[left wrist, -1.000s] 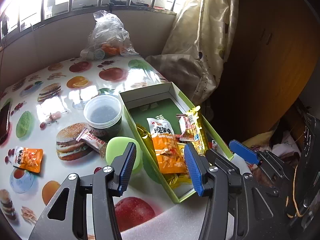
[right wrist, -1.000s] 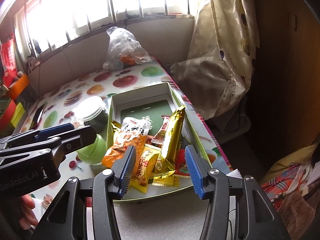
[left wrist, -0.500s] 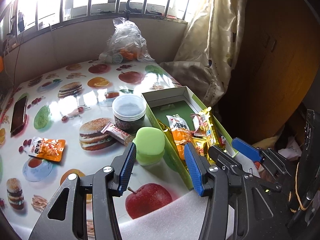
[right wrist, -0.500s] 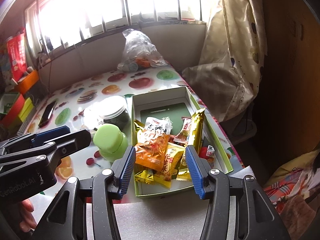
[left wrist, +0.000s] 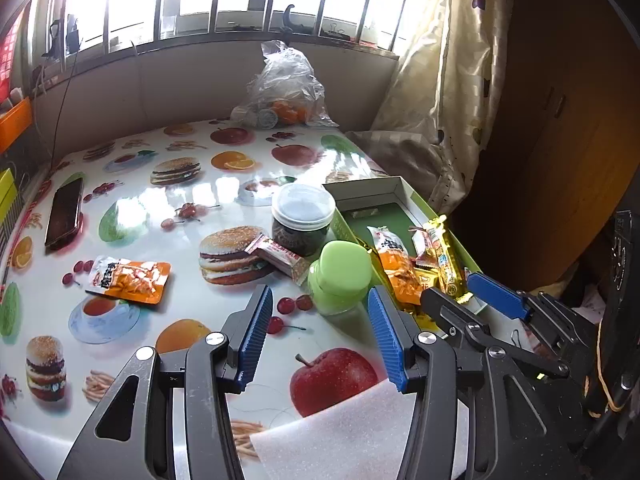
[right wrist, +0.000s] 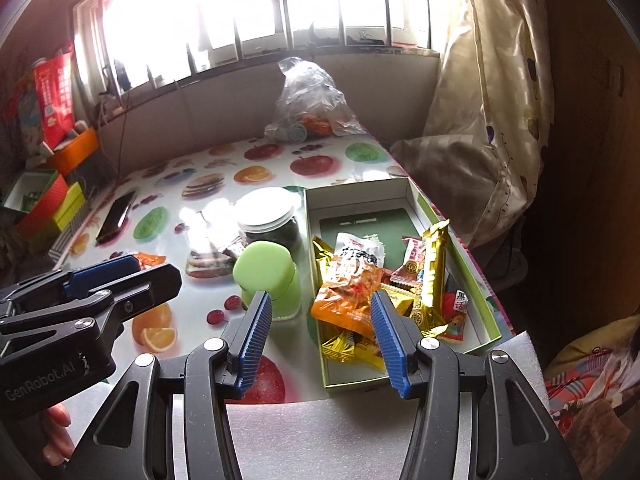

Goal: Organize snacks
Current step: 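Move both open grippers back over the snacks on the table, then move the right gripper to the red-white nougat packet while the left approaches another orange pouch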

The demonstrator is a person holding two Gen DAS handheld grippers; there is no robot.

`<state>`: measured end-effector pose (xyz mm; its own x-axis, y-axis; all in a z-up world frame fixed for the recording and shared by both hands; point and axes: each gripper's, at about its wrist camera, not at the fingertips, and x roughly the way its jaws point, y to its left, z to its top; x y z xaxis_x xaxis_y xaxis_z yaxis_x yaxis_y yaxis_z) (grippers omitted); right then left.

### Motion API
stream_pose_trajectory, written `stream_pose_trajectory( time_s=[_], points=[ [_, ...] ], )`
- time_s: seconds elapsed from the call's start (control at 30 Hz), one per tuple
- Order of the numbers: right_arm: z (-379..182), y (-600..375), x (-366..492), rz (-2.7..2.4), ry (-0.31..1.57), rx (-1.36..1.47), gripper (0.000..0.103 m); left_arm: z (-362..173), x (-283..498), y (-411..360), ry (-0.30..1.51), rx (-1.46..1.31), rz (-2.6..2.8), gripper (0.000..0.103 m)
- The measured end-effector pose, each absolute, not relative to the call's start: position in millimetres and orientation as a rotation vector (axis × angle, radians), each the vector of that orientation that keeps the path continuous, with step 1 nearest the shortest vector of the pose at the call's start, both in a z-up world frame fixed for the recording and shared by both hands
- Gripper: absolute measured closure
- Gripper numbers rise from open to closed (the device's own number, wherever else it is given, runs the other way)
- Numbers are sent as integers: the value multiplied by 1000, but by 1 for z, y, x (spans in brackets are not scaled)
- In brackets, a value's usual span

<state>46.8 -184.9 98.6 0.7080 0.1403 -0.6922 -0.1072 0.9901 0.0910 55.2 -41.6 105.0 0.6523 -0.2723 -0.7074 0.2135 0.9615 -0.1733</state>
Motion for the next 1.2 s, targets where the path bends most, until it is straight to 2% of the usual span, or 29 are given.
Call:
stream_pose_trajectory(
  time_s=[0.8, 1.2],
  points=[
    [85, -125, 62, 254, 799, -36, 52, 74, 50, 39, 837, -148, -140, 52],
    [65, -64, 107, 313, 853, -183, 52, 46, 65, 94, 892, -222, -44, 52]
  ],
)
